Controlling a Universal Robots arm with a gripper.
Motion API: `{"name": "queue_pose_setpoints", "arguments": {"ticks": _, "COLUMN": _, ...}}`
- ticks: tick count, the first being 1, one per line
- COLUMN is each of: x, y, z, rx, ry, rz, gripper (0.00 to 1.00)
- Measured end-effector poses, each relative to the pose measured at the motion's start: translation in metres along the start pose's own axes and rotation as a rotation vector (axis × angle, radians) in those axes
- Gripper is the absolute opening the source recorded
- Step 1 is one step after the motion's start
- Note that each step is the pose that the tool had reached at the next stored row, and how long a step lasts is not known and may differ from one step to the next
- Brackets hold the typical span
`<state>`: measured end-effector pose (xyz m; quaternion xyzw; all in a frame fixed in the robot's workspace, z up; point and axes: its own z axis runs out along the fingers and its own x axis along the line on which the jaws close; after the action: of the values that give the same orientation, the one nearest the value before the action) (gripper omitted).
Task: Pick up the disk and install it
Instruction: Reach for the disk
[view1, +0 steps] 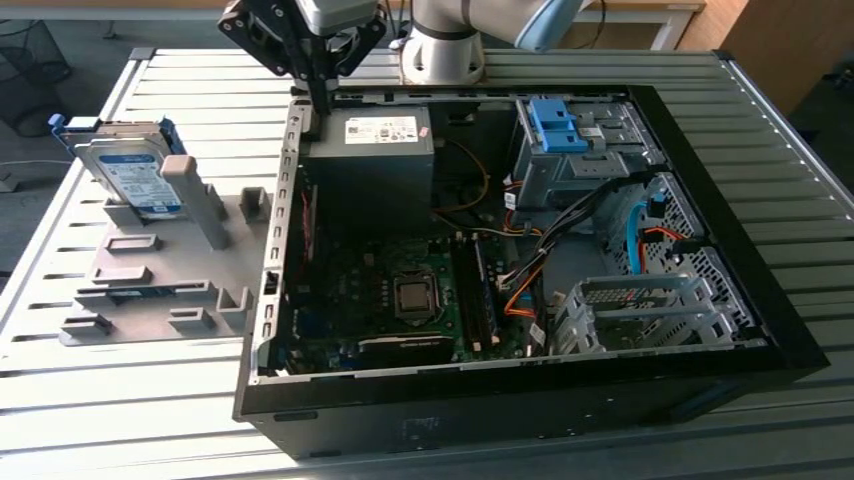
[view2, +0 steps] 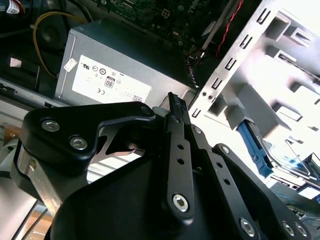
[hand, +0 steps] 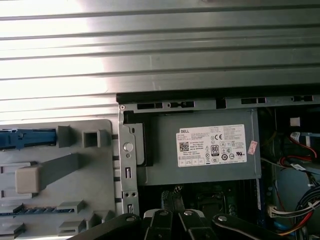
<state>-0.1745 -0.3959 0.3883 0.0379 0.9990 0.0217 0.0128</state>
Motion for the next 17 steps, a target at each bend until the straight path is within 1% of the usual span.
{"name": "queue_pose_setpoints", "arguments": {"ticks": 14, "x": 0.0026, "y": 0.0022, "z": 0.0005, "rx": 0.0, "ry": 0.0, "rz": 0.0, "gripper": 0.11}}
{"name": "queue_pose_setpoints", "arguments": {"ticks": 17, "x": 0.0053, "y": 0.0048, "z": 0.0006, "rx": 0.0002, "ry": 0.0, "rz": 0.0, "gripper": 0.11}}
